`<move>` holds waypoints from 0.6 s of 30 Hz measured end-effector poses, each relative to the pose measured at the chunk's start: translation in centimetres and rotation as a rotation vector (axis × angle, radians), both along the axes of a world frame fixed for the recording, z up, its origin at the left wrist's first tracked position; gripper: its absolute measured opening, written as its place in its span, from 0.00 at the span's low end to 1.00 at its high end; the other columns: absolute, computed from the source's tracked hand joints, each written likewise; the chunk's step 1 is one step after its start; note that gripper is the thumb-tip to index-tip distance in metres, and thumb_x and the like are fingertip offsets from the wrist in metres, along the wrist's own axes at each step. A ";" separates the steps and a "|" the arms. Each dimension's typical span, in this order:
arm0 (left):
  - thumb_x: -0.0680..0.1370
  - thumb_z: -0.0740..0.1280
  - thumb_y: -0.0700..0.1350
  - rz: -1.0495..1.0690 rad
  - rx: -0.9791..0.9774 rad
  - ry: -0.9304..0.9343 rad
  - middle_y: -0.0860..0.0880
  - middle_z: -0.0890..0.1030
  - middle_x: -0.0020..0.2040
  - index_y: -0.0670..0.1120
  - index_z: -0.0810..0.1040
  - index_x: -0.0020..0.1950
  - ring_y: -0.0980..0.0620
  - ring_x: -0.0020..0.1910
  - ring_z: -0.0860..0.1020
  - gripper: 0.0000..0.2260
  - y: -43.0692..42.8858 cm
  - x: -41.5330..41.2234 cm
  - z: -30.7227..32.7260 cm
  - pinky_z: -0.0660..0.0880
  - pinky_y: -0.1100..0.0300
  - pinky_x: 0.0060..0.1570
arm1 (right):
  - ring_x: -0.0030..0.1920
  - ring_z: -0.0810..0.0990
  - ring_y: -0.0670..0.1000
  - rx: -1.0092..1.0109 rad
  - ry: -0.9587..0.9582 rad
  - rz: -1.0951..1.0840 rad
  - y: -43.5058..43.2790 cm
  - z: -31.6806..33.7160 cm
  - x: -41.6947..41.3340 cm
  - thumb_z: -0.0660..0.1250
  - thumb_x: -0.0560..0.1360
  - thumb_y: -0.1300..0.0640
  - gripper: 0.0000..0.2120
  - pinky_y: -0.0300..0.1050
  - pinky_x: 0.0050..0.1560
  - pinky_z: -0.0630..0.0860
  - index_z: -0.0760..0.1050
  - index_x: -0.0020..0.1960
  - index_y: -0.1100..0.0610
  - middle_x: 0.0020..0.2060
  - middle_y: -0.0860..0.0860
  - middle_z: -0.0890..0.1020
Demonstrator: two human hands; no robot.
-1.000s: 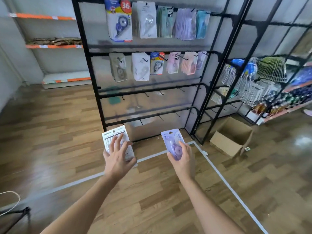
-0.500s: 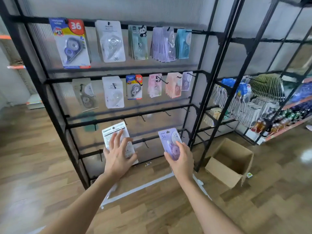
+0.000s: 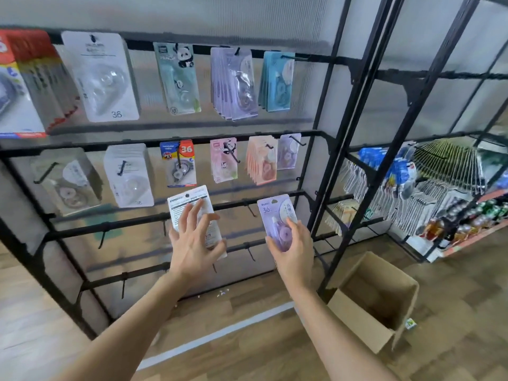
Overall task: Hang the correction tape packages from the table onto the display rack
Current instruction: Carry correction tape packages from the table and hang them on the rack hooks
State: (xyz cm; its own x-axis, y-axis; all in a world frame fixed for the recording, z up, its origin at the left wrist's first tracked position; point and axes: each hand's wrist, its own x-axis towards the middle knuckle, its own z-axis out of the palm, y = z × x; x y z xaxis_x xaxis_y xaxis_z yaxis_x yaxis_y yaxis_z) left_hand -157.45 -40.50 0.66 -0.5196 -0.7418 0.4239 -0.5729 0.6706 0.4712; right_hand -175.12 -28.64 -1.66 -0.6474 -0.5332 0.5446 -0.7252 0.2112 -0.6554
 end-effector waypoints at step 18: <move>0.68 0.54 0.63 -0.013 -0.160 -0.051 0.47 0.59 0.76 0.48 0.75 0.62 0.45 0.76 0.51 0.30 -10.3 -15.6 3.4 0.58 0.40 0.64 | 0.56 0.76 0.57 -0.153 -0.096 -0.084 -12.5 1.8 -16.8 0.75 0.70 0.52 0.25 0.43 0.50 0.73 0.74 0.63 0.60 0.57 0.58 0.76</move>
